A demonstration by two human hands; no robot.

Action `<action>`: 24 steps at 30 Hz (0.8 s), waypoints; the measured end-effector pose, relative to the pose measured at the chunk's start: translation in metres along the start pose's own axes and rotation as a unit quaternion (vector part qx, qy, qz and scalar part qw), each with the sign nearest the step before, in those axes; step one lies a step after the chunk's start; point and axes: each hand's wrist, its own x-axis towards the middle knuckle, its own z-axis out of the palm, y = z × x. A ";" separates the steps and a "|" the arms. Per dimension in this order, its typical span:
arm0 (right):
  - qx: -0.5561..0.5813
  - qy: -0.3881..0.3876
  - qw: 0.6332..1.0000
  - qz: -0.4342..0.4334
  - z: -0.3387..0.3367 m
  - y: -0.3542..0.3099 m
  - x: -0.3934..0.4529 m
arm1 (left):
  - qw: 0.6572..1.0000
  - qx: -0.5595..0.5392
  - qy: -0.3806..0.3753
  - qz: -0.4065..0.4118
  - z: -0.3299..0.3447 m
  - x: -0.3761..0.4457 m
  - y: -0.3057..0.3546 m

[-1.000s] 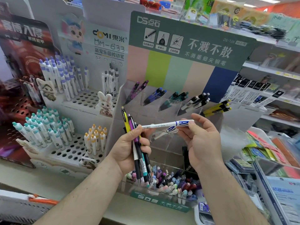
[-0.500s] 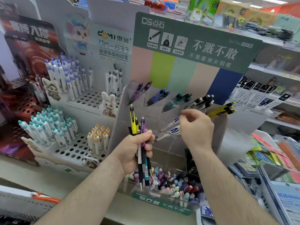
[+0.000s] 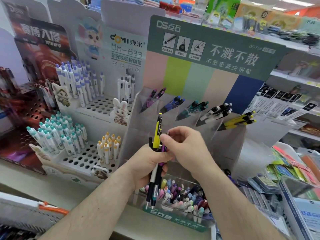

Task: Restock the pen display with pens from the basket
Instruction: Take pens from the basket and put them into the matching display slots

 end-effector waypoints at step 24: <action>0.192 0.321 0.910 -0.179 -0.015 -0.046 0.030 | 0.954 -0.290 -0.016 0.079 -0.028 0.018 0.042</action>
